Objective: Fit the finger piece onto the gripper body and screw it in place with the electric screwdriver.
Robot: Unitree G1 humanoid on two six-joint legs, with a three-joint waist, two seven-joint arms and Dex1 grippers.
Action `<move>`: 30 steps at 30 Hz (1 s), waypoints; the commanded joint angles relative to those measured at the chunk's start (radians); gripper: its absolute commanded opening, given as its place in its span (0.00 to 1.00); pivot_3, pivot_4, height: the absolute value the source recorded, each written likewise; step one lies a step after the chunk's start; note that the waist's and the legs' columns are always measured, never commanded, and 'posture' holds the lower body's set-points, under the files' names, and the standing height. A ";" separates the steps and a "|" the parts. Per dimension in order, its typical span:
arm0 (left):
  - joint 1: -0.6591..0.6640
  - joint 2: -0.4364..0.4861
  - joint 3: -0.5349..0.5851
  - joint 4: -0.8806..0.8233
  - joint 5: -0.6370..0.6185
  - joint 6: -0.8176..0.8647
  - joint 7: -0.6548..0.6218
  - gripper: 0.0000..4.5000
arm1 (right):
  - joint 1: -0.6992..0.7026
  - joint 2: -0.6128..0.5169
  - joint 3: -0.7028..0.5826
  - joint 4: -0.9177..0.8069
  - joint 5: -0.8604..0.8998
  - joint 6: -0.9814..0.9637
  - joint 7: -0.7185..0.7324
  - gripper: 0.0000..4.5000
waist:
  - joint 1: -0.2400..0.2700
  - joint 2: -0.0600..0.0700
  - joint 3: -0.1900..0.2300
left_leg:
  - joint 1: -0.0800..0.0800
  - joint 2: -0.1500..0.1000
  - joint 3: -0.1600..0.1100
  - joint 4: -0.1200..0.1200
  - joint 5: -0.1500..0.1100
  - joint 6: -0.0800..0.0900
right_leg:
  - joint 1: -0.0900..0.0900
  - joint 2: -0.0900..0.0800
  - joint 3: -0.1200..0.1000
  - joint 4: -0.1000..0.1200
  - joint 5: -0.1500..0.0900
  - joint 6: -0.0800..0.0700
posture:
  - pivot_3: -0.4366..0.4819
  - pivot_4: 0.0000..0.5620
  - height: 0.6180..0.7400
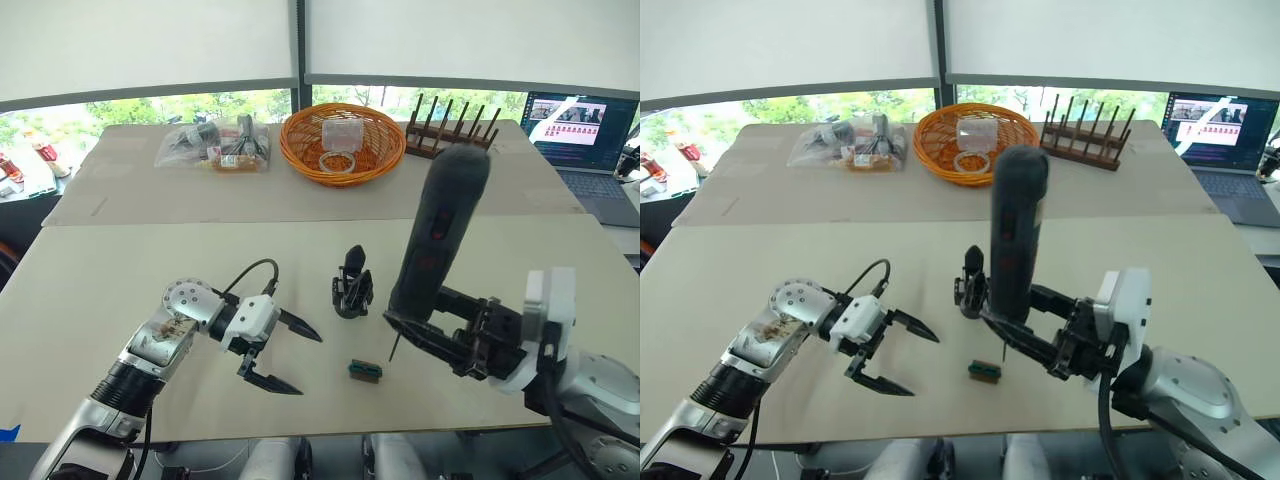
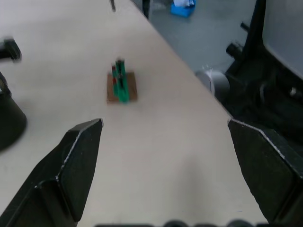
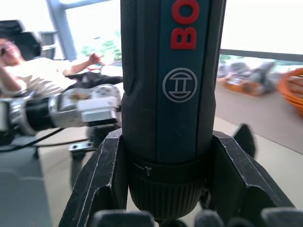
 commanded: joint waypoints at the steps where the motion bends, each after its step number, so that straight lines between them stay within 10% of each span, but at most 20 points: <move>1: 0.000 -0.028 0.017 0.002 0.007 -0.035 0.035 1.00 | 0.011 -0.003 0.033 0.022 -0.059 -0.141 0.062 0.42 | 0.000 0.000 0.000 | 0.000 0.000 0.000 0.000 0.000 0.000 | 0.000 -0.001 0.000 0.000 0.000 0.000 | 0.48 0.27 1.00; 30: -0.021 -0.128 -0.006 0.091 0.070 -0.141 0.105 1.00 | 0.096 -0.008 0.196 0.128 -0.212 -0.383 0.110 0.42 | 0.001 -0.002 0.000 | 0.000 0.001 0.000 0.003 -0.002 0.002 | 0.000 -0.003 0.001 0.001 0.000 0.002 | 0.48 0.27 1.00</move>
